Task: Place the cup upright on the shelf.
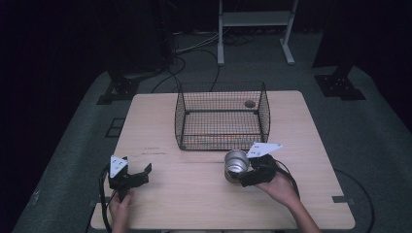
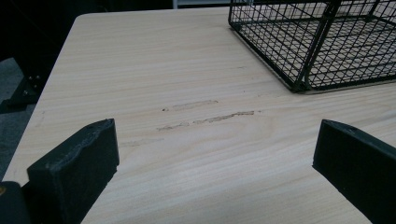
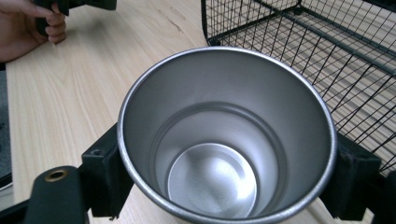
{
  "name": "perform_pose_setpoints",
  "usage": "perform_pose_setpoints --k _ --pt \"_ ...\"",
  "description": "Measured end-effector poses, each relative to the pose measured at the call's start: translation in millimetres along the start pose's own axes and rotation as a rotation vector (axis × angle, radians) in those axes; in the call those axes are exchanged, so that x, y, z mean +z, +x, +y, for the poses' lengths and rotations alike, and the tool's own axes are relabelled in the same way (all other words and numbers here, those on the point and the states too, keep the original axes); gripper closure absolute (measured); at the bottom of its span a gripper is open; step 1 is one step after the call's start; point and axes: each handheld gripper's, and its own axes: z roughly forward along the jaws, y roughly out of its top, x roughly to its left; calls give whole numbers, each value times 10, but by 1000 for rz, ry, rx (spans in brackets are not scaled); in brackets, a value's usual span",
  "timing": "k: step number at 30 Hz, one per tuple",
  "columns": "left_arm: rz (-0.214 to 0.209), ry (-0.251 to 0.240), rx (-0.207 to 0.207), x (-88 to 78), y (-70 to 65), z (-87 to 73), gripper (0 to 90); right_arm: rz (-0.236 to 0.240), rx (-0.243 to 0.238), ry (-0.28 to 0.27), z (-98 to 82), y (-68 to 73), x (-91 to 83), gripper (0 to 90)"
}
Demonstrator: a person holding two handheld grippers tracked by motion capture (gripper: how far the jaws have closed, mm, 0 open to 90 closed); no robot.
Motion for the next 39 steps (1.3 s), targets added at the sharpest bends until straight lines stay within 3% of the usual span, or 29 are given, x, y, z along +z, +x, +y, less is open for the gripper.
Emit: perform_pose_setpoints --k 15,39 --pt "0 2 0 -1 -1 0 0 40 10 -18 308 -100 -68 179" --pt "-1 6 -4 -5 6 1 0 66 -21 -19 793 -206 -47 179"
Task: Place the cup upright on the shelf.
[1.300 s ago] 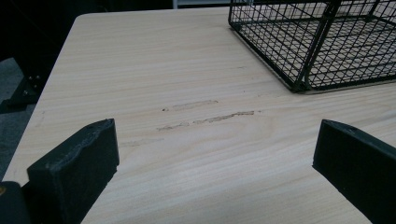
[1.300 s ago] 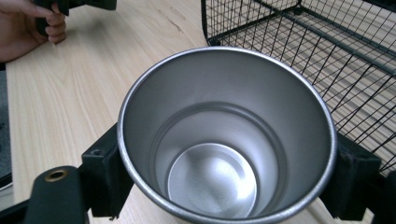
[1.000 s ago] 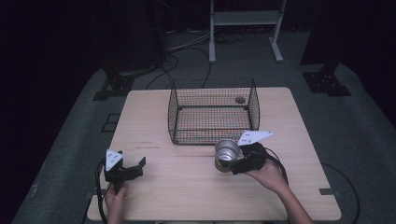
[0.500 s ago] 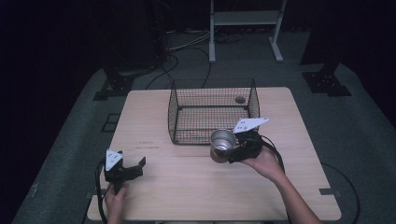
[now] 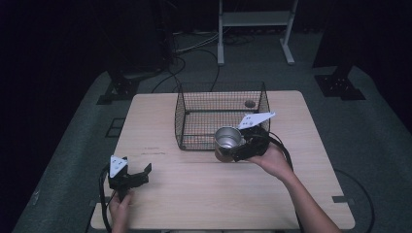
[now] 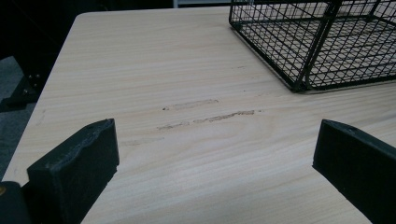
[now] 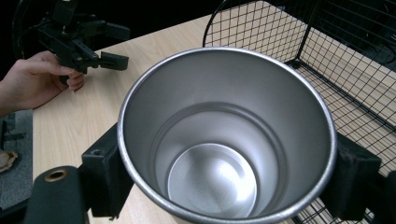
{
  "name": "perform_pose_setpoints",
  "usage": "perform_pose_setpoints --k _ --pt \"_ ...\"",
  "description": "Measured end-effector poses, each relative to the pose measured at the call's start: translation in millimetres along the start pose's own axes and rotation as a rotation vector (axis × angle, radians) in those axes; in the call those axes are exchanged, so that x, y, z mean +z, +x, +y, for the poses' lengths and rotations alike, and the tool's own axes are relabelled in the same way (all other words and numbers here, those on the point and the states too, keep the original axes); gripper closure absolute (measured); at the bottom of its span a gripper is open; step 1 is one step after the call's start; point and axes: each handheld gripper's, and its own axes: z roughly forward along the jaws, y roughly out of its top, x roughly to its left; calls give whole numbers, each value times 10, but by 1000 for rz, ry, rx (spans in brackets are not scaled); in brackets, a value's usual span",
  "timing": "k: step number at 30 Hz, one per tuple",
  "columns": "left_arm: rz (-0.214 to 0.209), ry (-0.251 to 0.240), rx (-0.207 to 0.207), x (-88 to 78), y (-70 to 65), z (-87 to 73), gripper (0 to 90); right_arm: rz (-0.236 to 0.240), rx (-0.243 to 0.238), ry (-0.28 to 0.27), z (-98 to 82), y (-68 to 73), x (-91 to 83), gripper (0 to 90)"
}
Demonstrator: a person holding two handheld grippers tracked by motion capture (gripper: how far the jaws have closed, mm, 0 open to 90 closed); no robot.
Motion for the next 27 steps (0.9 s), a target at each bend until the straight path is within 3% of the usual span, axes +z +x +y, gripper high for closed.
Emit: perform_pose_setpoints --k 27 --pt "-1 -7 -4 4 1 -2 0 -8 -17 -5 373 -108 21 179"
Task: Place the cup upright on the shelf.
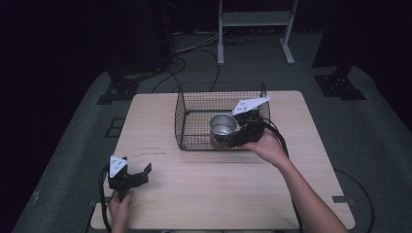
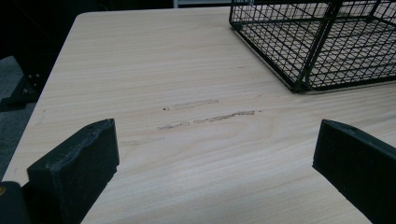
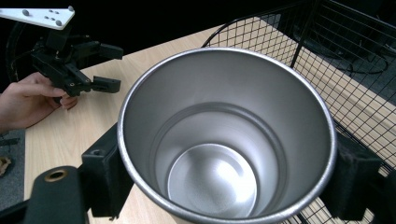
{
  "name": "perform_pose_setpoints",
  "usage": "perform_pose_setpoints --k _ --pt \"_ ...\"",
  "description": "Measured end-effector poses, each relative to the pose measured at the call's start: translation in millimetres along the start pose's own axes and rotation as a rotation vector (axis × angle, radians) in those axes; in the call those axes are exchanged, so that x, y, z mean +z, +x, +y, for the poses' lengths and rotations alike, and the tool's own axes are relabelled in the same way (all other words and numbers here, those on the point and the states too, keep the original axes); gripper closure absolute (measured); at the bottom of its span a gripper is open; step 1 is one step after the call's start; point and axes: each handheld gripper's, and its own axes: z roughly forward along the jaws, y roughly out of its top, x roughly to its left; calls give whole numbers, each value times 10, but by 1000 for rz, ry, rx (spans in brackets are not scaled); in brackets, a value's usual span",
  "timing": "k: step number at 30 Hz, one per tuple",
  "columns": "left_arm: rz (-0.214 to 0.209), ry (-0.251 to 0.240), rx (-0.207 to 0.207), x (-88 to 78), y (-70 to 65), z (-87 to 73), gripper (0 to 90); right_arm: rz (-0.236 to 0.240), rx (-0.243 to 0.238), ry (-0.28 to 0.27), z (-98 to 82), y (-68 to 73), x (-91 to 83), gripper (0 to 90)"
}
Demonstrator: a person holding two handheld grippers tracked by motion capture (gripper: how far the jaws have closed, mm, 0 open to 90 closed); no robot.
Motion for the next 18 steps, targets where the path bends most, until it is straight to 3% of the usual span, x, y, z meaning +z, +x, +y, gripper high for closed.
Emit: perform_pose_setpoints --k 18 --pt "0 1 0 -6 8 1 0 -19 -8 9 203 -97 47 179"
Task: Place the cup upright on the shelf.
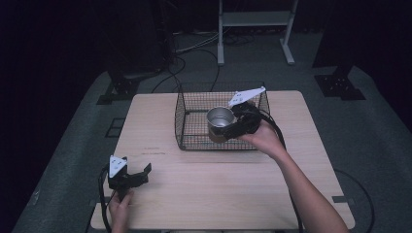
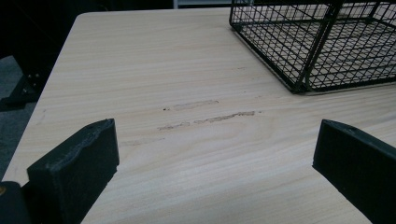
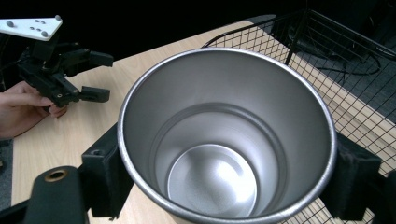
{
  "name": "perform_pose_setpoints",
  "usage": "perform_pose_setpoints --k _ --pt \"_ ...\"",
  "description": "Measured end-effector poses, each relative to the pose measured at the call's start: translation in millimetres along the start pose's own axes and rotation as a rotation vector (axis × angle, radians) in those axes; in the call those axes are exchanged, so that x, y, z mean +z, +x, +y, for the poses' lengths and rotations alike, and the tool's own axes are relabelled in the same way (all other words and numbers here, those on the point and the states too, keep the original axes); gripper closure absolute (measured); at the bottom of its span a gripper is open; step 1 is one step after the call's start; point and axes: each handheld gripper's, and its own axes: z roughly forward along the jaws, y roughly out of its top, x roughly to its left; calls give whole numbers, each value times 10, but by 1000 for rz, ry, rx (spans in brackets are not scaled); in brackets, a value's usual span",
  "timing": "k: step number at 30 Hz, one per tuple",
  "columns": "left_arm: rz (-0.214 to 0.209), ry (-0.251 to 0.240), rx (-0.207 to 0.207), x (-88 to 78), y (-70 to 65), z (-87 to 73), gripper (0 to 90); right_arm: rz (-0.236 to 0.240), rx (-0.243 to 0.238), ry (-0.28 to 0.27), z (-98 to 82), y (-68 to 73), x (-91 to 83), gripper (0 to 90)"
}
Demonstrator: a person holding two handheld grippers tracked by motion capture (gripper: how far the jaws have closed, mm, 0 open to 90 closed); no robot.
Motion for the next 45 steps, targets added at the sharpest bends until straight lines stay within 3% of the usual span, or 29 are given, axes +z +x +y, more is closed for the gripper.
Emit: perform_pose_setpoints --k 24,34,45 --pt "-3 -6 -5 -5 11 -1 0 -46 11 7 249 -206 127 179" --pt "-4 -6 -9 -8 15 -1 0 -74 34 19 332 -358 213 179" --pt "-6 -10 -14 -8 15 -3 0 -117 96 25 309 -563 382 178"
